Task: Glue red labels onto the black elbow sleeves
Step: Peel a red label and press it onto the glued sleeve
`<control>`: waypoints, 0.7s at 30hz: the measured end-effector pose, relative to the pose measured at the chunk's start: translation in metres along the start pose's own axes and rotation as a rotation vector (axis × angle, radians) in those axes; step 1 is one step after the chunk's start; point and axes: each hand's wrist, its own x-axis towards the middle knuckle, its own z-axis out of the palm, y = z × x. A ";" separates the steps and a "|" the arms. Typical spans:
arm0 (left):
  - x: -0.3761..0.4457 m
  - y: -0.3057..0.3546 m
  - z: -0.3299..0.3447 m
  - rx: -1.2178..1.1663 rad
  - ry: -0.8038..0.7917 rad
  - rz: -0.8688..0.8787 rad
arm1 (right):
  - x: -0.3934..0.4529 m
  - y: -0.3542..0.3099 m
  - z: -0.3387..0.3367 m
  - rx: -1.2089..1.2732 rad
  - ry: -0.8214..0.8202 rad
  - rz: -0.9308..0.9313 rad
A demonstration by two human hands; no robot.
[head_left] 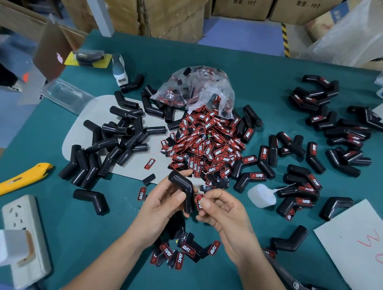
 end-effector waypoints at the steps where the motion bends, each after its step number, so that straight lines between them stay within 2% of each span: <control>1: -0.001 0.000 0.000 0.009 0.004 0.003 | 0.000 0.000 0.000 -0.007 0.003 -0.003; 8: -0.001 -0.001 -0.003 0.073 -0.016 0.007 | -0.001 -0.003 0.000 -0.109 0.012 0.019; 21: -0.002 0.003 0.002 0.070 -0.059 -0.036 | -0.004 -0.006 0.001 -0.081 -0.066 0.044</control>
